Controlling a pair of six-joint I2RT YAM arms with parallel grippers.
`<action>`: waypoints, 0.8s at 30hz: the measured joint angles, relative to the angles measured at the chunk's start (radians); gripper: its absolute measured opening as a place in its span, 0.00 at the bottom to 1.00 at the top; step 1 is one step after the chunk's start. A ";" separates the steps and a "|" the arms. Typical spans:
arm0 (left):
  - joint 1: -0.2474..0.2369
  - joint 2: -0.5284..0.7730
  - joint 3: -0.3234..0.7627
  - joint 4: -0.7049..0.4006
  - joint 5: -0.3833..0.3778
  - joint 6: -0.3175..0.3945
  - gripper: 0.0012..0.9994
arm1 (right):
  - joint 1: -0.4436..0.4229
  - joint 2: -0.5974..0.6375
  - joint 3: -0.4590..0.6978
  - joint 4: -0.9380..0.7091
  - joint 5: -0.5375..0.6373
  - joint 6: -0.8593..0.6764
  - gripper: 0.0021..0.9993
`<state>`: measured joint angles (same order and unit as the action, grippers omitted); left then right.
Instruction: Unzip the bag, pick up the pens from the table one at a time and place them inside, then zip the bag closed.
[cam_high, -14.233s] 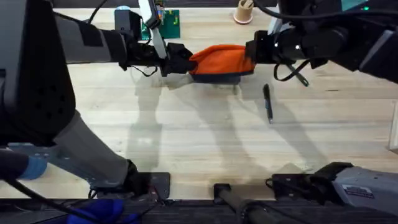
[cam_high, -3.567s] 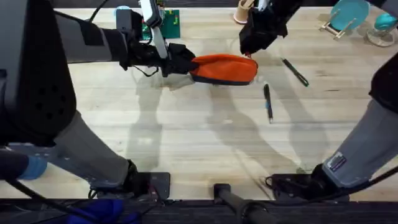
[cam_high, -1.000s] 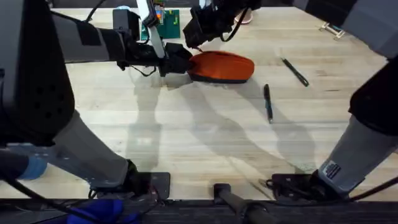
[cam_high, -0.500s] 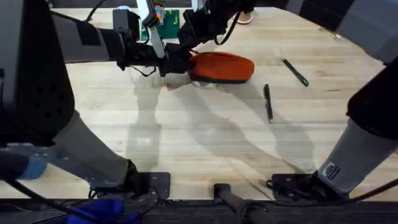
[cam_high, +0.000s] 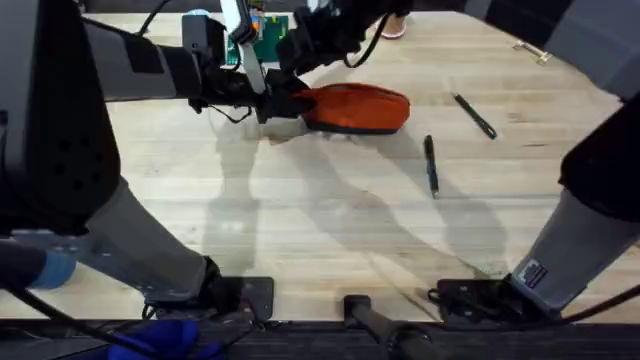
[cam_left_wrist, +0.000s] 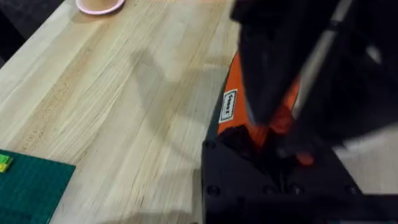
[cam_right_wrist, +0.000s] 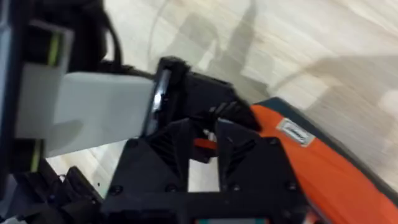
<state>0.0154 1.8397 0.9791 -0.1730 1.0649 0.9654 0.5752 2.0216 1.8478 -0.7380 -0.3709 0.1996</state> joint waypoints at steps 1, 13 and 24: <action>0.000 0.000 0.000 0.000 0.000 0.000 0.04 | -0.013 0.000 0.000 0.000 -0.002 0.002 0.27; 0.000 0.000 0.000 0.001 0.000 0.000 0.04 | -0.144 0.000 0.001 0.000 -0.005 0.048 1.00; 0.000 0.000 0.000 0.001 0.000 0.000 0.04 | -0.175 0.000 0.001 -0.014 -0.012 0.082 1.00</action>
<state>0.0154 1.8397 0.9791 -0.1719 1.0645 0.9653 0.4004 2.0216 1.8492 -0.7522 -0.3824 0.2814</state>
